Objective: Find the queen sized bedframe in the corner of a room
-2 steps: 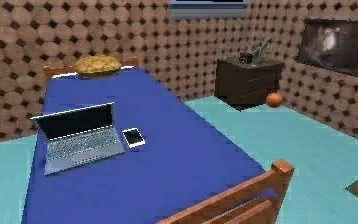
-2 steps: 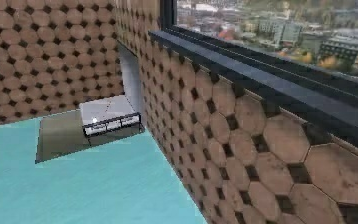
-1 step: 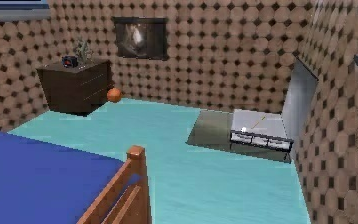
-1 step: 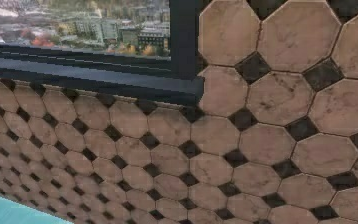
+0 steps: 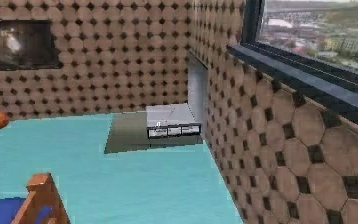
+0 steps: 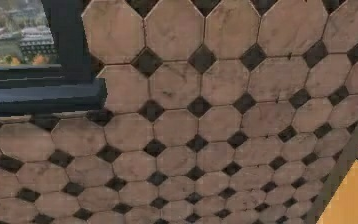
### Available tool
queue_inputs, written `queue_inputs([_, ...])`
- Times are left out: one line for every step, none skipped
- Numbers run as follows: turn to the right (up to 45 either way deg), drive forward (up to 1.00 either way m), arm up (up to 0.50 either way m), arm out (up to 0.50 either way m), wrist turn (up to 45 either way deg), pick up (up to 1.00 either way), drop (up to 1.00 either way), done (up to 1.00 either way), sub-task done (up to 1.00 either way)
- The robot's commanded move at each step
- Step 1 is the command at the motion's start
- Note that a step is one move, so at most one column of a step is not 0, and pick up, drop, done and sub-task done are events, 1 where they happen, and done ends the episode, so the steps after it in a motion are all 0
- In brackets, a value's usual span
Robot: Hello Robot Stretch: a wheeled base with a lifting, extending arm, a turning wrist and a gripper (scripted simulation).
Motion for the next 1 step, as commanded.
queue_inputs([0.0, 1.00, 0.00, 0.00, 0.0, 0.00, 0.00, 0.00, 0.00])
